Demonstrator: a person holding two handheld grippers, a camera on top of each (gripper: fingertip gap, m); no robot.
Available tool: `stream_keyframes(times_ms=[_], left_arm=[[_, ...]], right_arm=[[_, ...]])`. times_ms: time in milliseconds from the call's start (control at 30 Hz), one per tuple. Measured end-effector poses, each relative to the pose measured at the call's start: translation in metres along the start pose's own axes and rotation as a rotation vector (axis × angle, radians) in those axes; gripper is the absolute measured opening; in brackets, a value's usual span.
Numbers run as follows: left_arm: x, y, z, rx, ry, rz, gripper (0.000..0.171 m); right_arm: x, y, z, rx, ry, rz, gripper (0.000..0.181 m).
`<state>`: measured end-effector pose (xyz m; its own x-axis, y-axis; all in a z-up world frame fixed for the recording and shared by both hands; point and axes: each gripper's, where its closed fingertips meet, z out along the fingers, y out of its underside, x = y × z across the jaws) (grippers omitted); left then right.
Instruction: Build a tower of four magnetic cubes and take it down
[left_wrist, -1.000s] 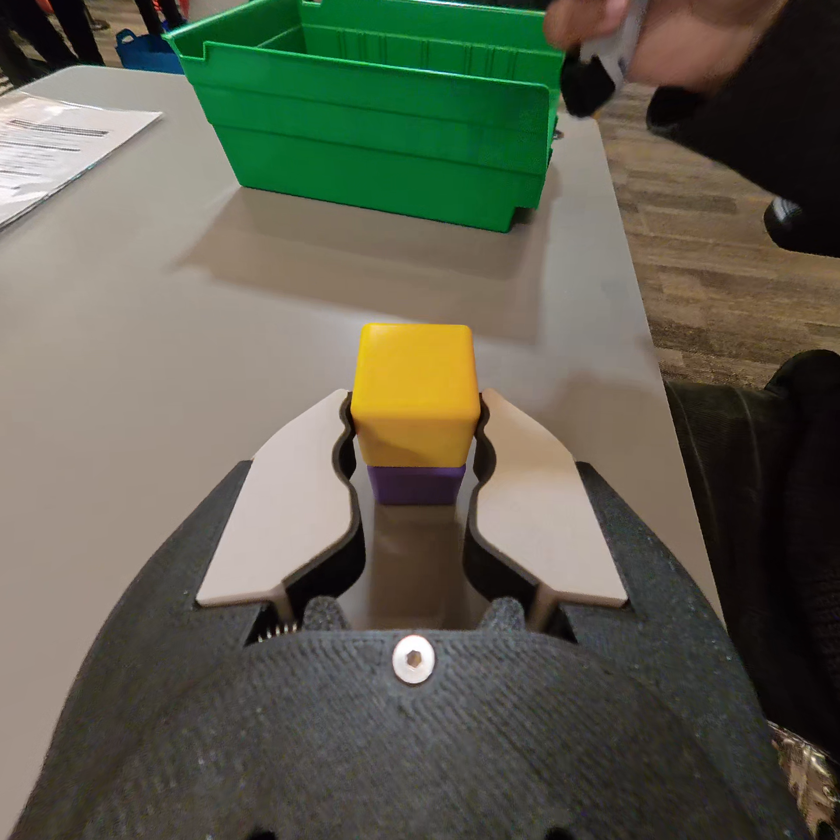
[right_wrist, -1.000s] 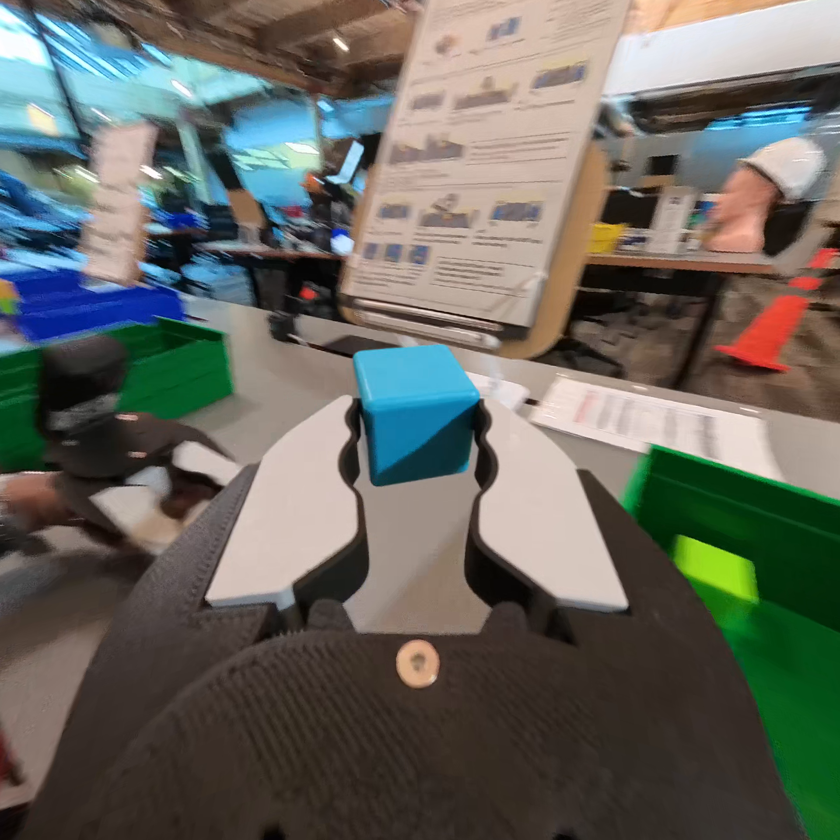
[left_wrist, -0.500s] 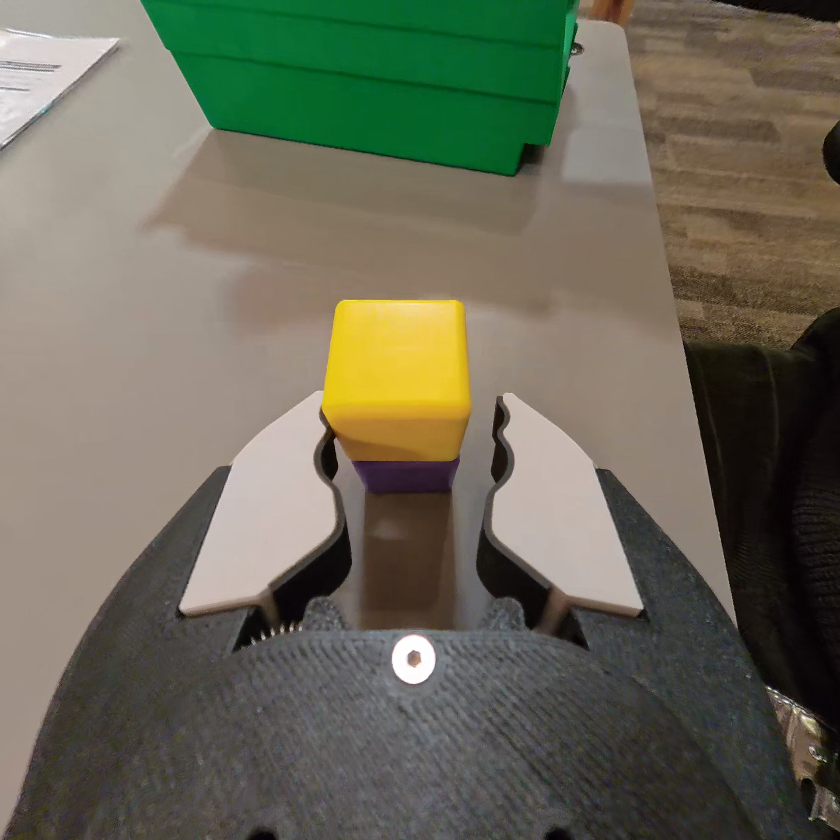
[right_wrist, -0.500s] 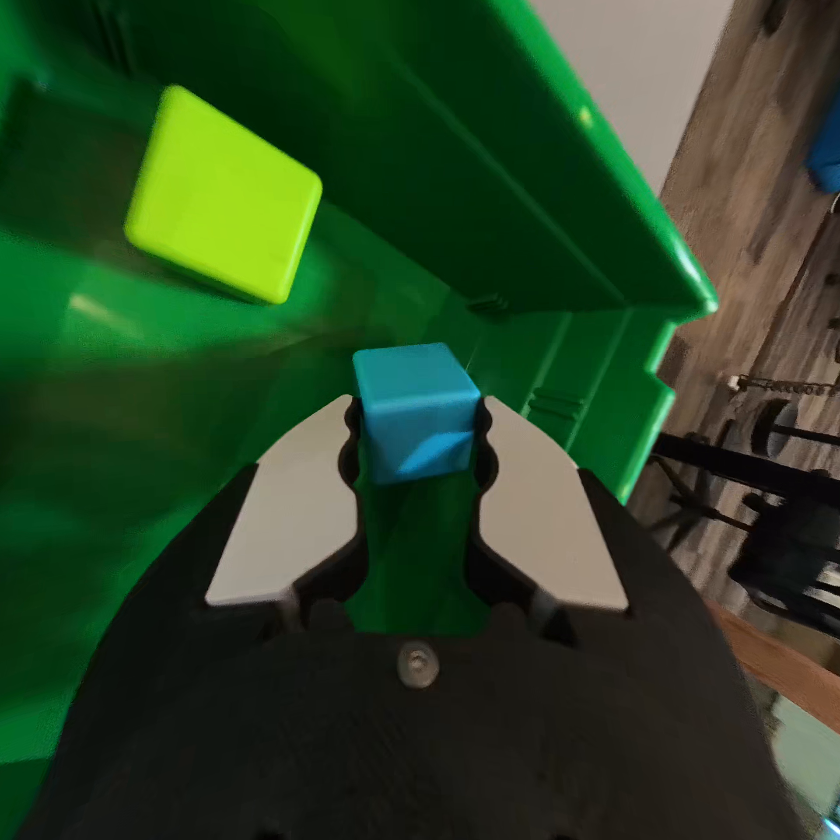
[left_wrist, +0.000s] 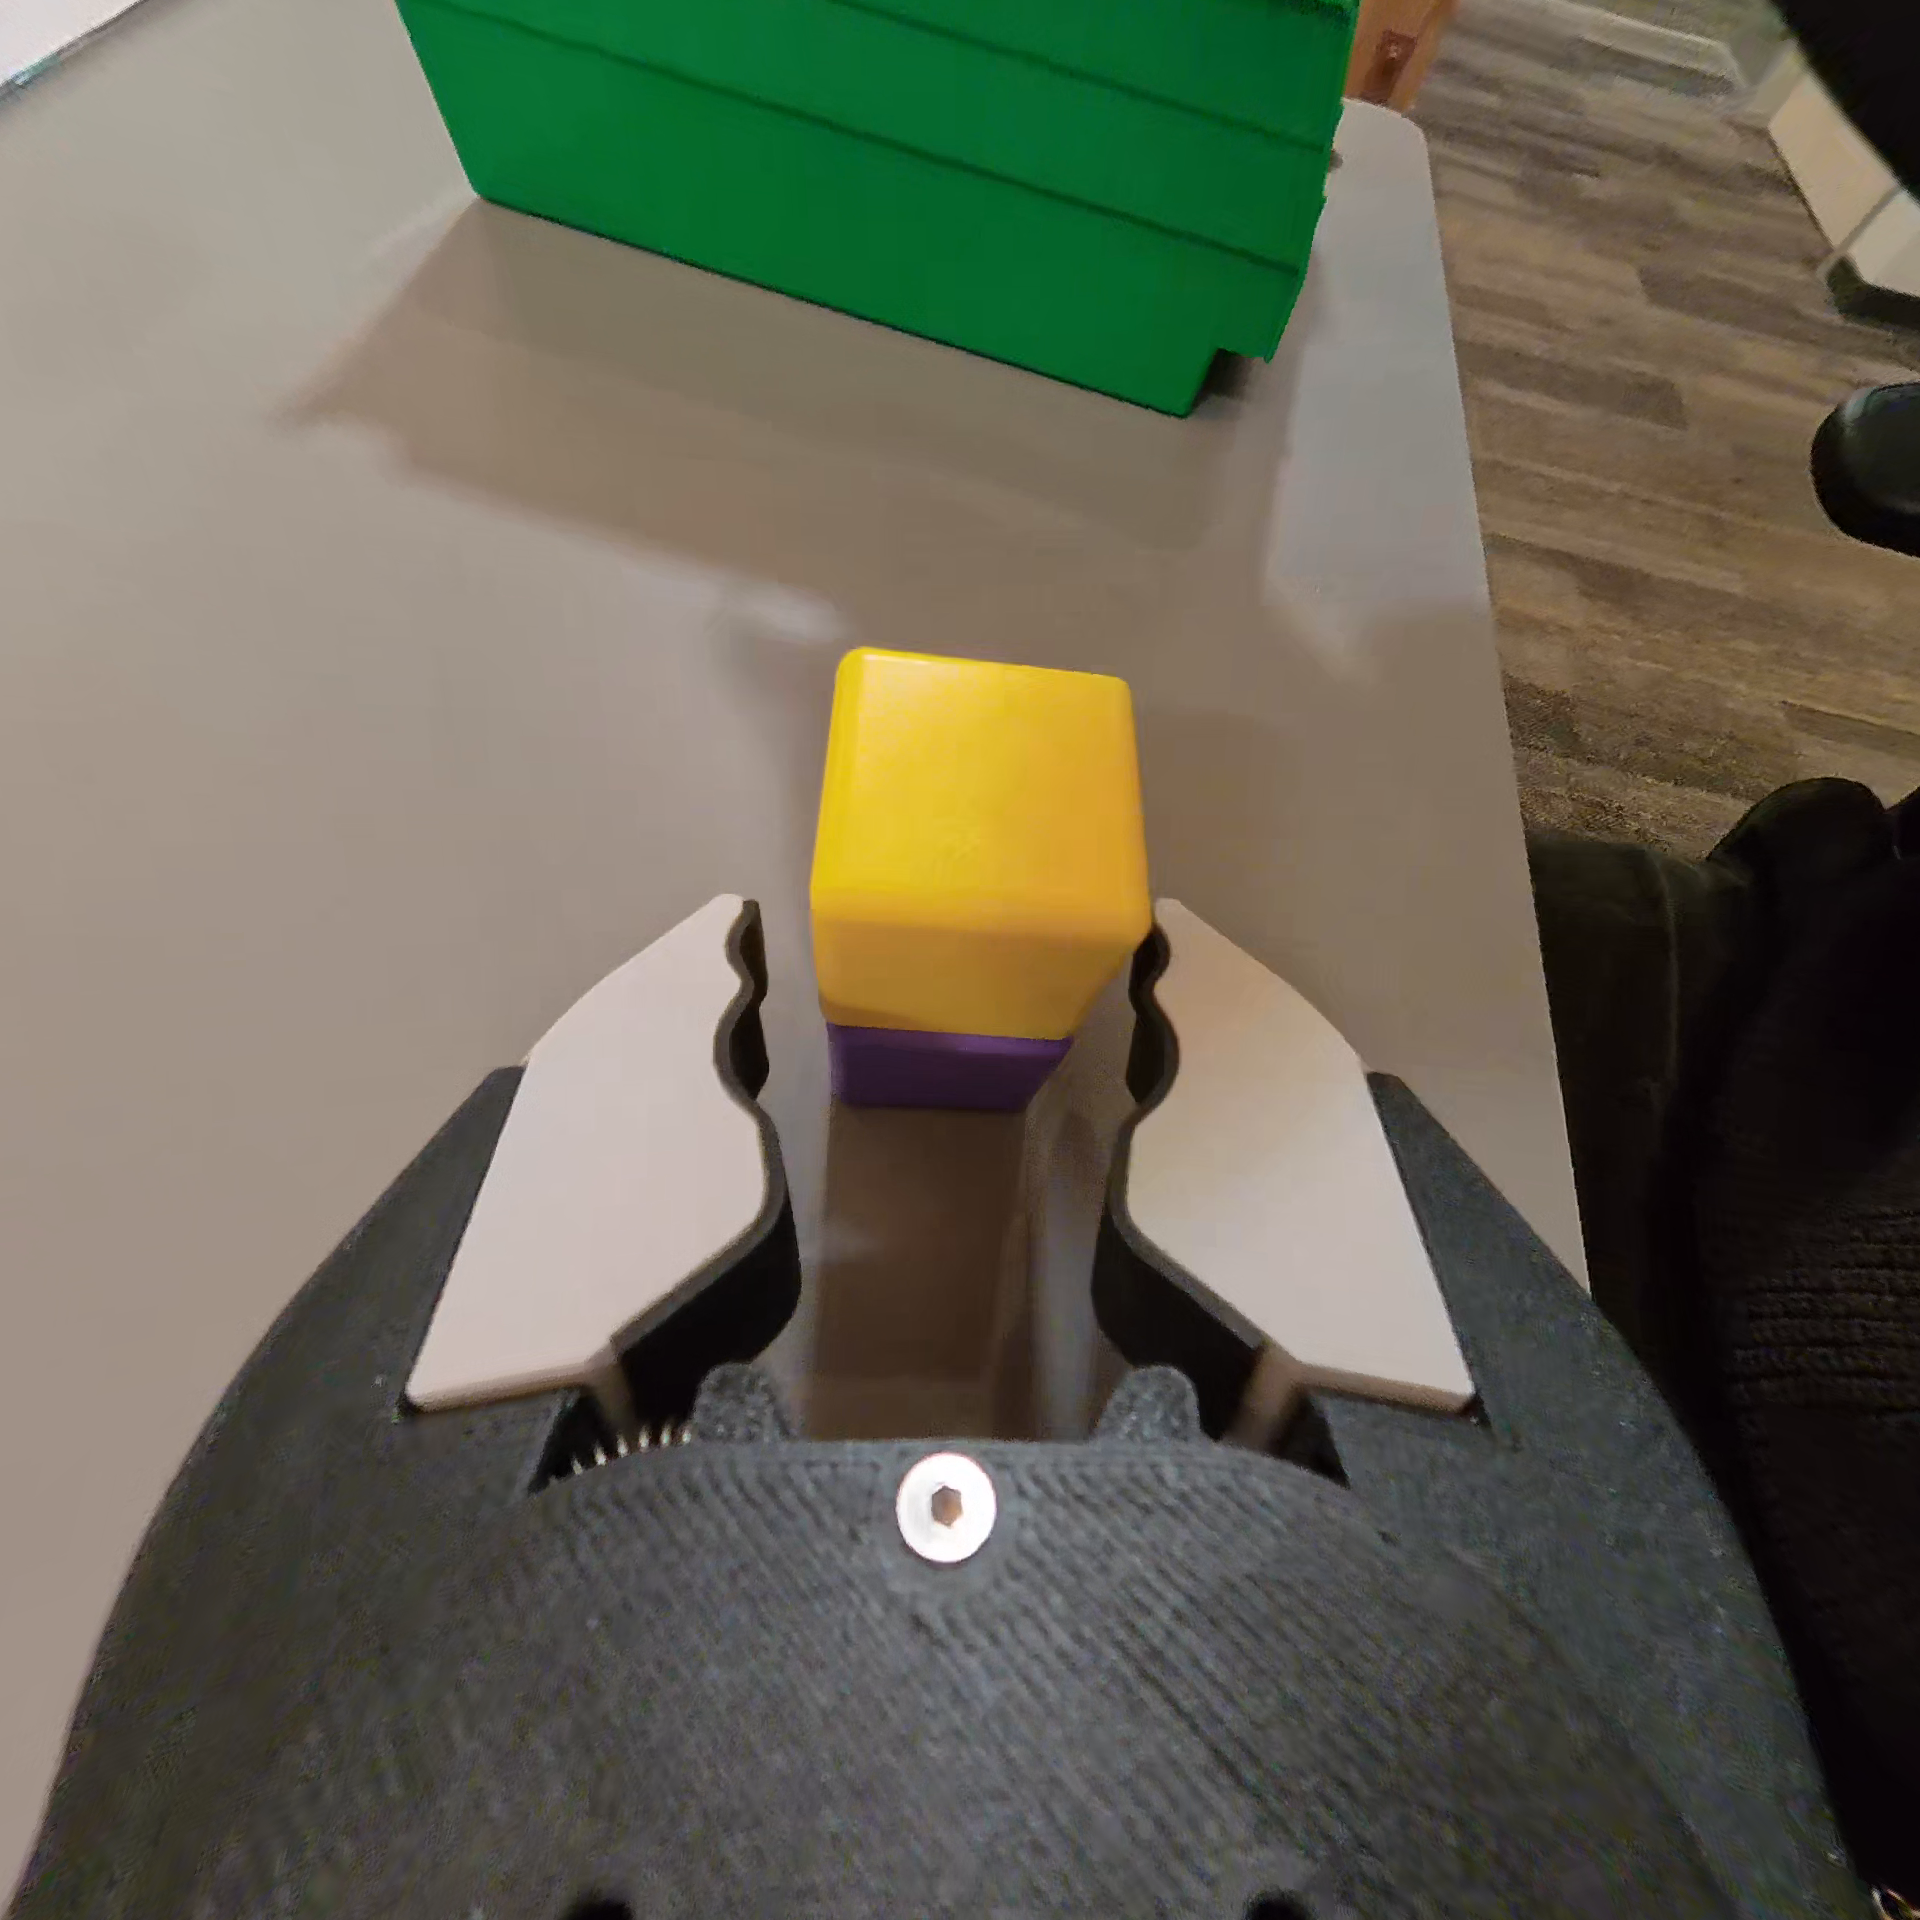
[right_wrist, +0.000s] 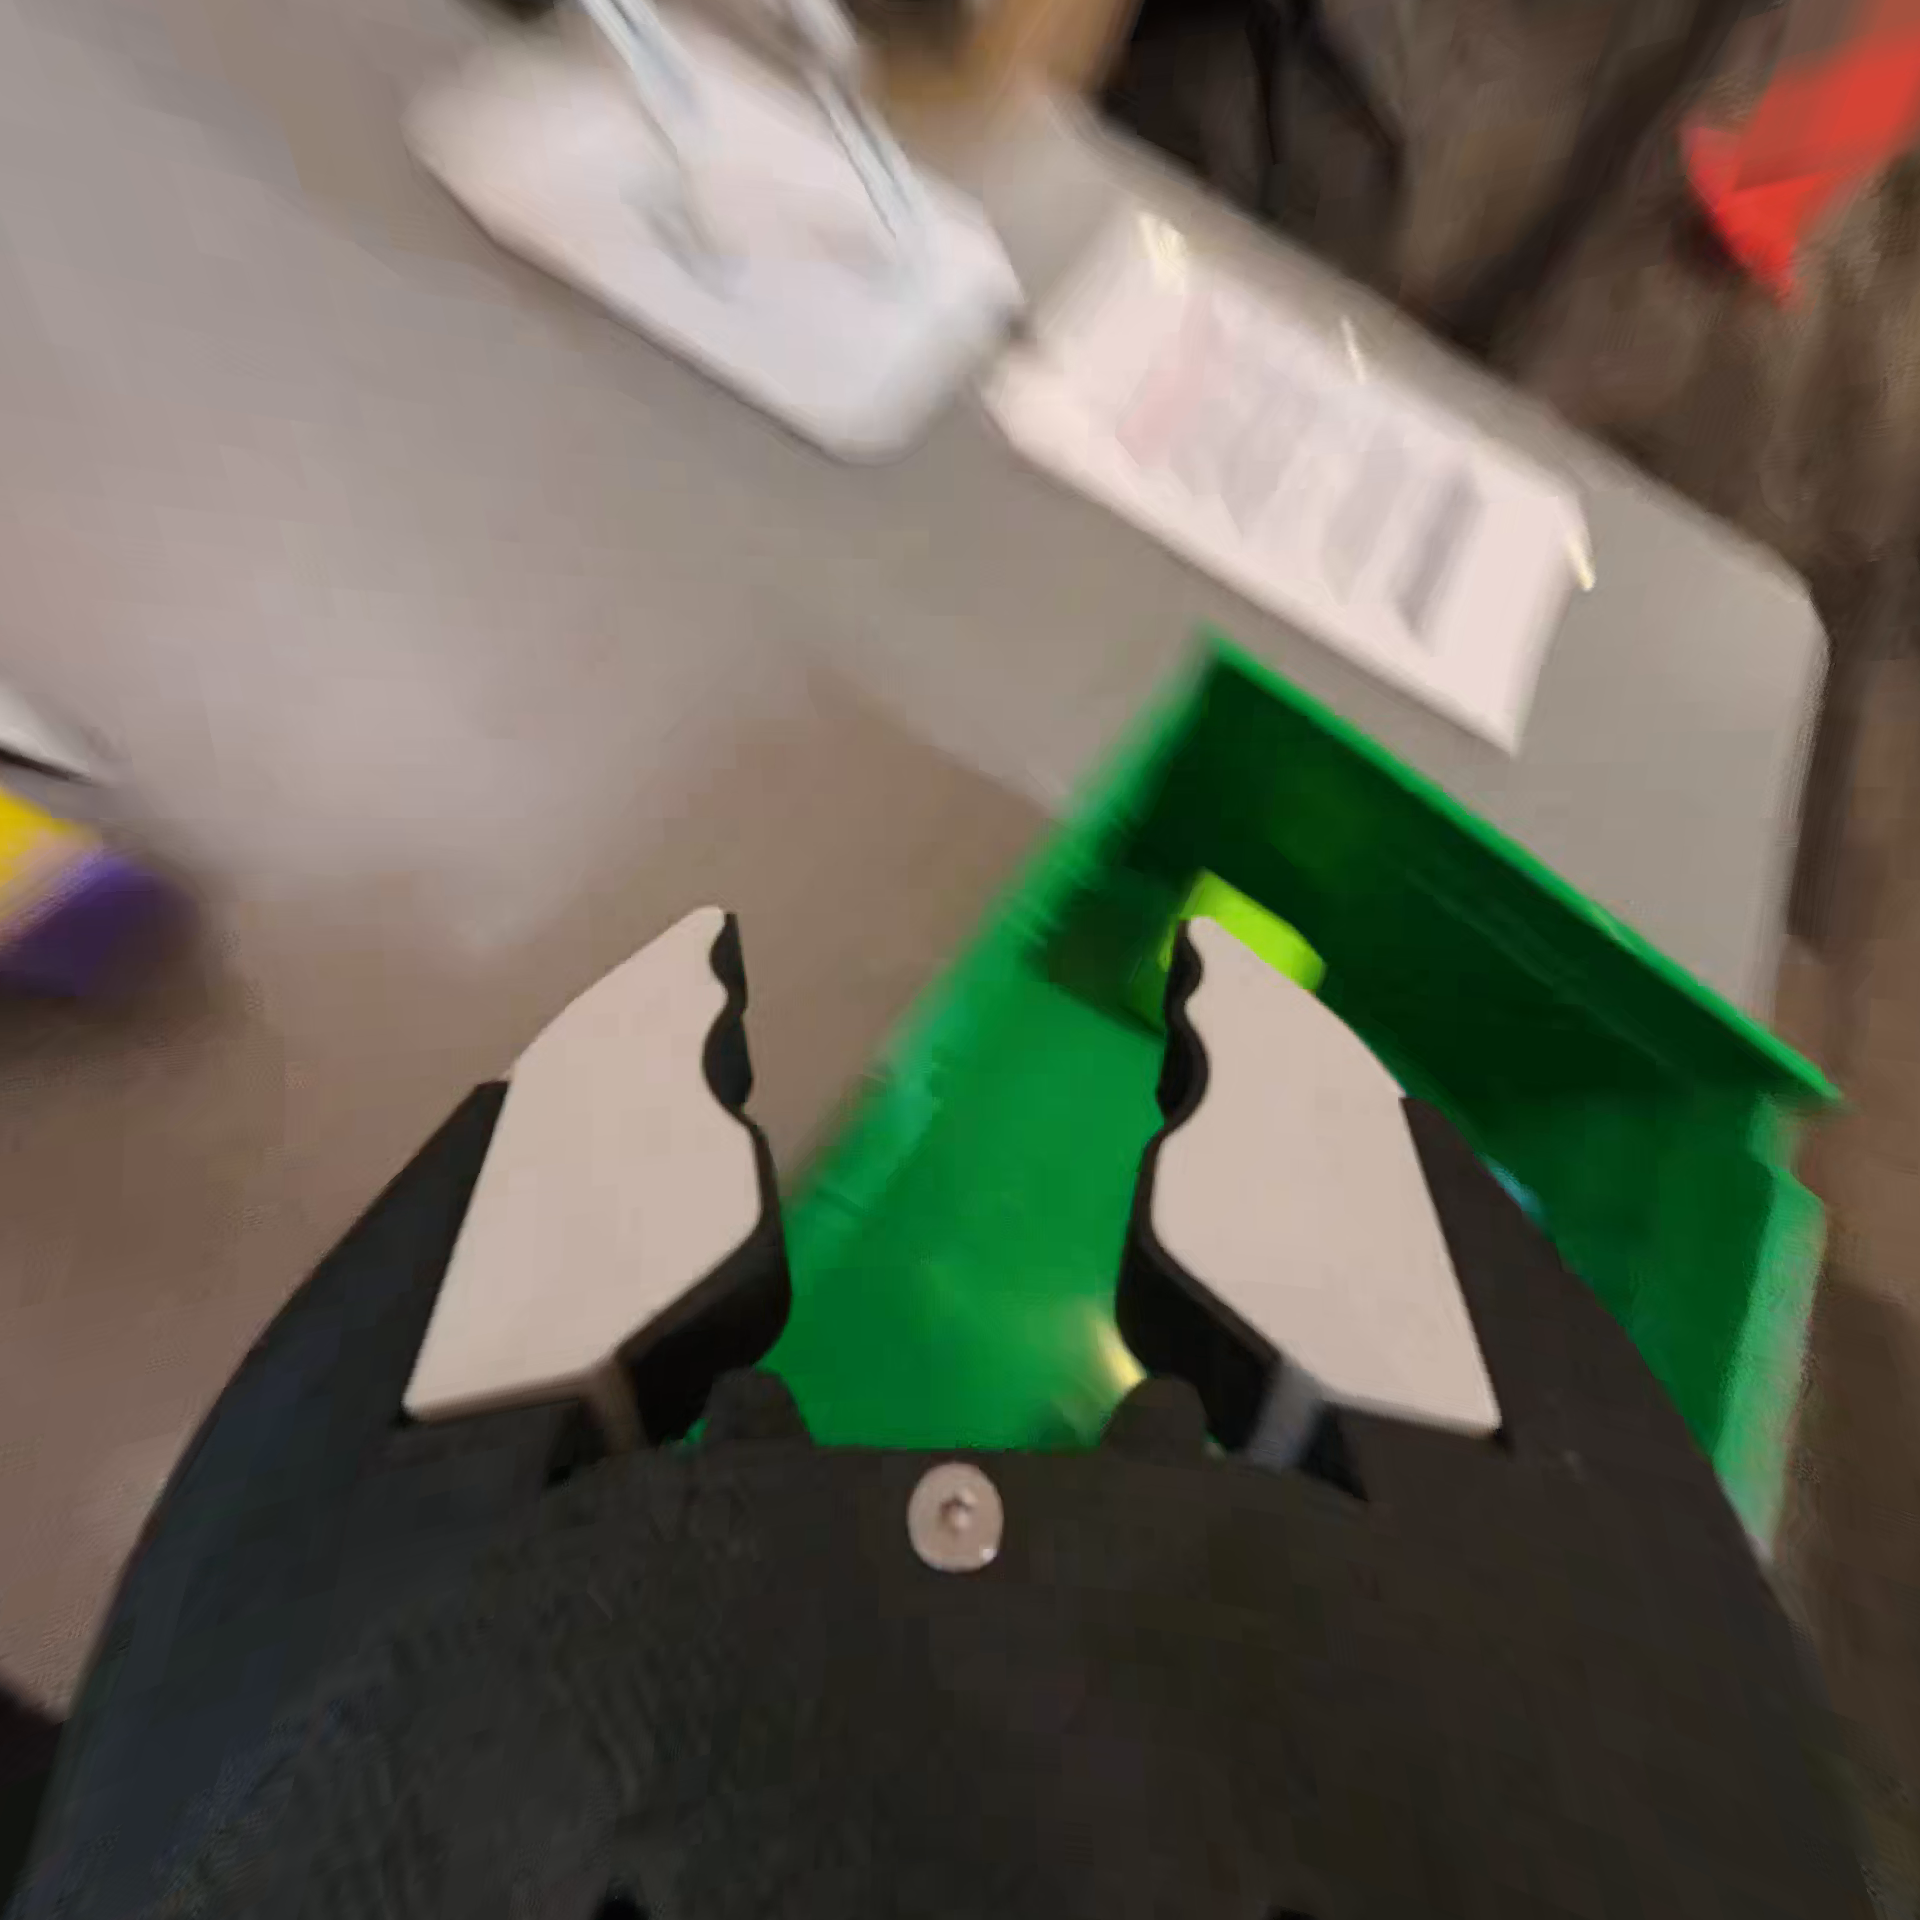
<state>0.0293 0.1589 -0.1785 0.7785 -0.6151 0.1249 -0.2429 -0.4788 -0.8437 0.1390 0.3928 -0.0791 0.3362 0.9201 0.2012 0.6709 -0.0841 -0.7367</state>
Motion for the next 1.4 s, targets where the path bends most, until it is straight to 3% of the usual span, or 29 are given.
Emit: stream_keyframes(times_ms=[67,133,233,333,600,667,967,1400], left_arm=[[-0.001,0.004,0.002,-0.029,-0.006,-0.025,0.069],[-0.003,0.007,0.004,-0.057,-0.029,-0.033,0.068],[-0.005,0.009,0.006,-0.076,-0.078,-0.007,0.069],[-0.005,0.012,0.008,-0.103,-0.093,0.021,0.068],[-0.003,0.018,0.013,-0.155,-0.095,0.04,0.063],[-0.004,0.019,0.013,-0.16,-0.096,0.032,0.057],[0.002,0.02,0.014,-0.169,-0.035,0.026,0.056],[0.02,0.025,0.012,-0.183,0.048,0.106,0.056]], right_arm=[[-0.069,-0.048,-0.028,0.308,-0.13,0.017,0.075],[-0.129,-0.069,-0.046,0.518,-0.198,0.043,0.067],[-0.195,-0.059,-0.041,0.632,-0.251,0.065,0.061],[-0.231,-0.041,-0.024,0.615,-0.297,0.02,0.061],[-0.247,-0.021,-0.001,0.546,-0.469,0.075,0.064],[-0.246,-0.015,0.005,0.521,-0.47,0.056,0.066],[-0.253,-0.003,0.011,0.491,-0.489,-0.061,0.07],[-0.277,0.0,0.012,0.476,-0.591,-0.165,0.062]])
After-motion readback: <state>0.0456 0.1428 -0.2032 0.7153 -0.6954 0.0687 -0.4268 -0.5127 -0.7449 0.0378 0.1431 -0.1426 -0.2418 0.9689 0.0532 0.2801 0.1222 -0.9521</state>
